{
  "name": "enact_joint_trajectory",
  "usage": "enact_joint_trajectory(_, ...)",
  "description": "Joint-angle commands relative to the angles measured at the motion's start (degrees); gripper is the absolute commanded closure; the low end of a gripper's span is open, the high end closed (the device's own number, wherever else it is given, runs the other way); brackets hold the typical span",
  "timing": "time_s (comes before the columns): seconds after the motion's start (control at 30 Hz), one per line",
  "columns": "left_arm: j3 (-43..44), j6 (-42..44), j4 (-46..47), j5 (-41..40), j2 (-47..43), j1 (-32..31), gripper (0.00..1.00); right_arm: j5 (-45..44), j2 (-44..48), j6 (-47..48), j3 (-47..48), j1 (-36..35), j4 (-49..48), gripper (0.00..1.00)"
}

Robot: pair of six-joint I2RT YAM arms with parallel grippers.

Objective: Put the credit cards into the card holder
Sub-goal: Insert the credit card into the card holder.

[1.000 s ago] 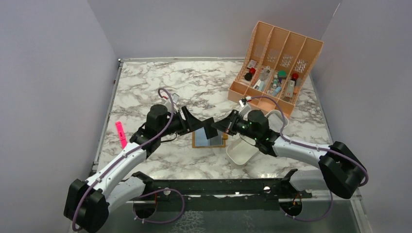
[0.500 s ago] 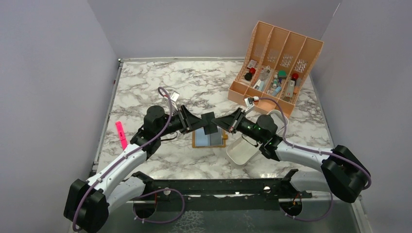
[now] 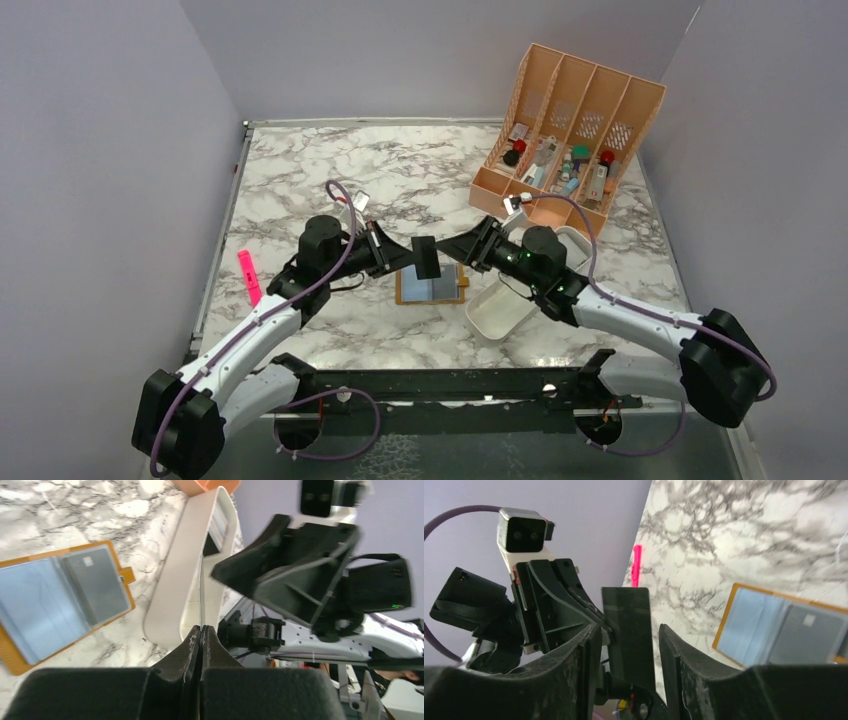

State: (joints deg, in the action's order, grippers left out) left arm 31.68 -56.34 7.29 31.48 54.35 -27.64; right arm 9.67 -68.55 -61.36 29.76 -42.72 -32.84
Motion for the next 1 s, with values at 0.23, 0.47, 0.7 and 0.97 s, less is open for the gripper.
enact_joint_trajectory(0.23,1.15,9.74,-6.19,-4.50,7.85,-0.02,1.00,-12.19,-1.07,21.76,14.64,-0.27,30.58,0.46)
enact_joint_trajectory(0.47,2.02,13.48,-8.63,-7.50,14.89,0.60,1.00,-11.65,-9.12,26.76,20.22,-0.24,36.79,0.48)
enact_joint_trajectory(0.7,0.18,14.33,-4.50,-5.17,19.92,2.48,1.00,-13.51,-16.94,30.38,25.50,-0.26,43.25,0.51)
enact_joint_trajectory(0.97,0.50,14.09,-0.70,-2.04,25.48,2.93,1.00,-10.81,-23.99,31.83,28.74,-0.26,45.72,0.60)
